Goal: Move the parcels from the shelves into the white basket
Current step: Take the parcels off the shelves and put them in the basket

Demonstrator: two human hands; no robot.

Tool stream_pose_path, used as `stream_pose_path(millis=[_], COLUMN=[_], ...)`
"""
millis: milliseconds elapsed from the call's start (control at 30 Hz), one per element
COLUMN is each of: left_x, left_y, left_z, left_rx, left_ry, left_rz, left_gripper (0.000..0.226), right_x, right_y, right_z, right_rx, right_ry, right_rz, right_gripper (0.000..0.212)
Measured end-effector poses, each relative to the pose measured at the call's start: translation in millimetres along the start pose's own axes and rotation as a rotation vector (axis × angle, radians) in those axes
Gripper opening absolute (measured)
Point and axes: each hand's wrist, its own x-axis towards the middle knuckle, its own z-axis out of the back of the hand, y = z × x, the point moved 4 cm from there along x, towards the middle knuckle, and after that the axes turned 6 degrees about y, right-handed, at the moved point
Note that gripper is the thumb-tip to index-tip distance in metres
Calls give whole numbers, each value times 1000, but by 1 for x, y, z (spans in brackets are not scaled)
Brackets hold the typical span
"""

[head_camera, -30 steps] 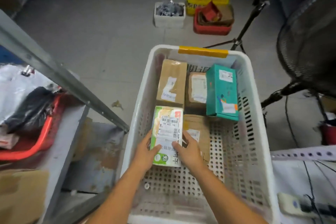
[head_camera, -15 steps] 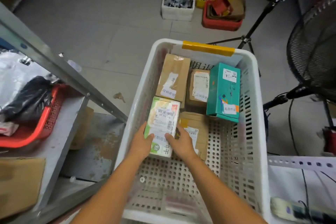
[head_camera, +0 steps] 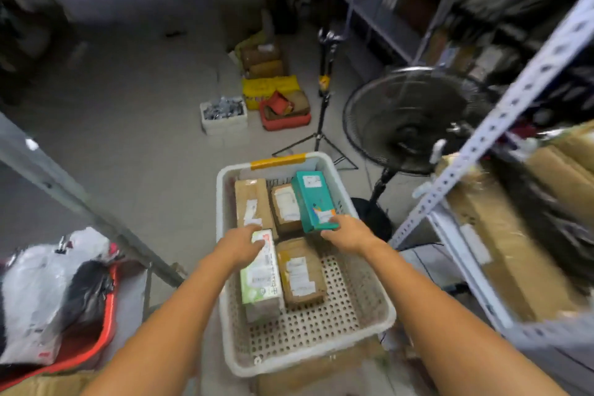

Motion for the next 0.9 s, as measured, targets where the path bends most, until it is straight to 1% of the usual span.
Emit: stream_pose_path(millis=[200, 333, 400, 467, 567, 600, 667, 767, 833, 900], left_x=[-74, -128, -156, -186, -229, -243, -271, -312, -335, -354], left_y=[-105, -169, -206, -246, -312, -336, -386, -460, -509, -561], left_z=[57, 65, 58, 43, 5, -12, -49, -108, -142, -171], left_rx=[232, 296, 349, 391, 439, 466, 540, 607, 627, 622], left_ry=[-125, -166, -181, -207, -190, -174, -140, -16, 55, 81], left_rz=[-185, -272, -315, -380, -469, -513, -620, -784, -881, -964], left_gripper=[46, 47, 48, 44, 43, 43, 43, 43, 46, 45], right_x=[-122, -210, -260, -313, -390, -414, -467, -540, -585, -629], right_y=[-25, -51, -74, -106, -168, -191, -238, -310, -354, -391], right_z=[87, 119, 129, 135, 144, 148, 155, 164, 169, 175], right_rx=[32, 124, 121, 93, 70, 79, 107, 199, 247, 238], right_ry=[-193, -308, -352, -371, -390, -416, -509, -620, -675, -734], right_rz=[-32, -23, -4, -24, -91, -119, -193, -307, -434, -550], right_gripper=[58, 58, 59, 58, 41, 39, 45, 40, 47, 51])
